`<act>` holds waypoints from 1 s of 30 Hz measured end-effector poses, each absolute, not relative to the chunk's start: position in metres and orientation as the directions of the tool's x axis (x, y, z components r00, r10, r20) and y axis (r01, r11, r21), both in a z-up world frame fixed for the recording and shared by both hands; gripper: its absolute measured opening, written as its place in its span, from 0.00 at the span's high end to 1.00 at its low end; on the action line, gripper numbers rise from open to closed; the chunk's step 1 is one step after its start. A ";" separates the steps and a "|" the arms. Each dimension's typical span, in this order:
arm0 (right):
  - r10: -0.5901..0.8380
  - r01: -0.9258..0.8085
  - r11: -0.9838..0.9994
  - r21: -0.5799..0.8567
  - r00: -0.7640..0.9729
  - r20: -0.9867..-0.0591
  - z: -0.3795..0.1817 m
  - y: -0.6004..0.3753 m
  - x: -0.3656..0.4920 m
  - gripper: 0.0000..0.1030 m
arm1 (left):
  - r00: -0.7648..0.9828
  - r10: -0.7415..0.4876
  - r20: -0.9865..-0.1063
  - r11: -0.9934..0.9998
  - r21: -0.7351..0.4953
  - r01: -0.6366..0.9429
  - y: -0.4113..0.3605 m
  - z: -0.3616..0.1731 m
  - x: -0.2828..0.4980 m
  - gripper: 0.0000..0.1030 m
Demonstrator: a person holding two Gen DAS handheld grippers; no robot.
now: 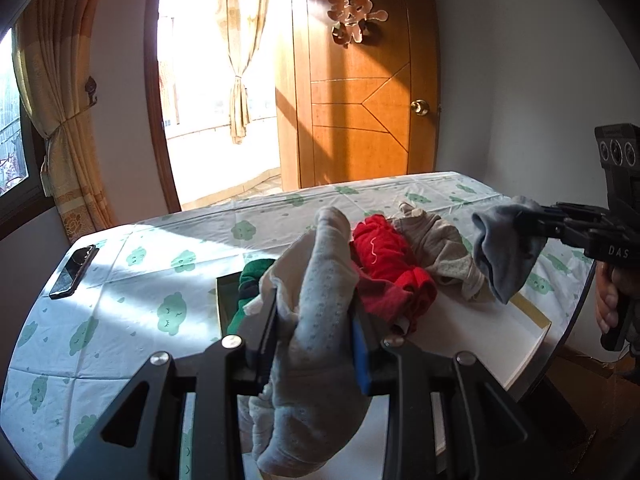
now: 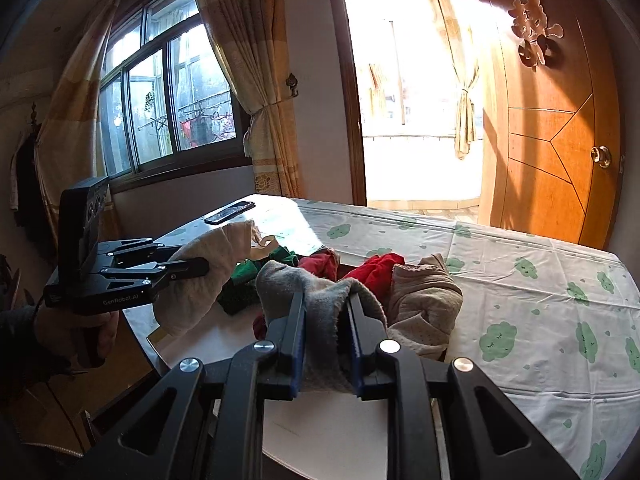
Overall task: Take underwear out of drawer
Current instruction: 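Lower the grey sock and white underwear onto the tray with both grippers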
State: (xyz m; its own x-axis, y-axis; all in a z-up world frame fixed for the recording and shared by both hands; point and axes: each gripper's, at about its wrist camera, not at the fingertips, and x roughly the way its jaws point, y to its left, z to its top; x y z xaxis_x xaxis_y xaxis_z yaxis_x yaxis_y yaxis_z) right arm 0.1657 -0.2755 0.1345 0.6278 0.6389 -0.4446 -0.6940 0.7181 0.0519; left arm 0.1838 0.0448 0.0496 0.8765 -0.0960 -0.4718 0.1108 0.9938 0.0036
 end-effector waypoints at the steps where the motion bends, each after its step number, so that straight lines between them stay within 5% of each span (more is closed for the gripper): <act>1: 0.634 -0.686 0.725 0.064 0.629 -0.450 0.134 -0.276 0.171 0.80 | 0.876 -0.097 -0.473 0.994 0.001 0.110 0.045 0.051 0.188 0.70; 30: 0.477 -0.551 0.828 0.103 0.597 -0.645 0.099 -0.240 0.279 0.79 | 0.803 -0.118 -0.584 0.992 -0.109 0.066 0.059 0.030 0.291 0.70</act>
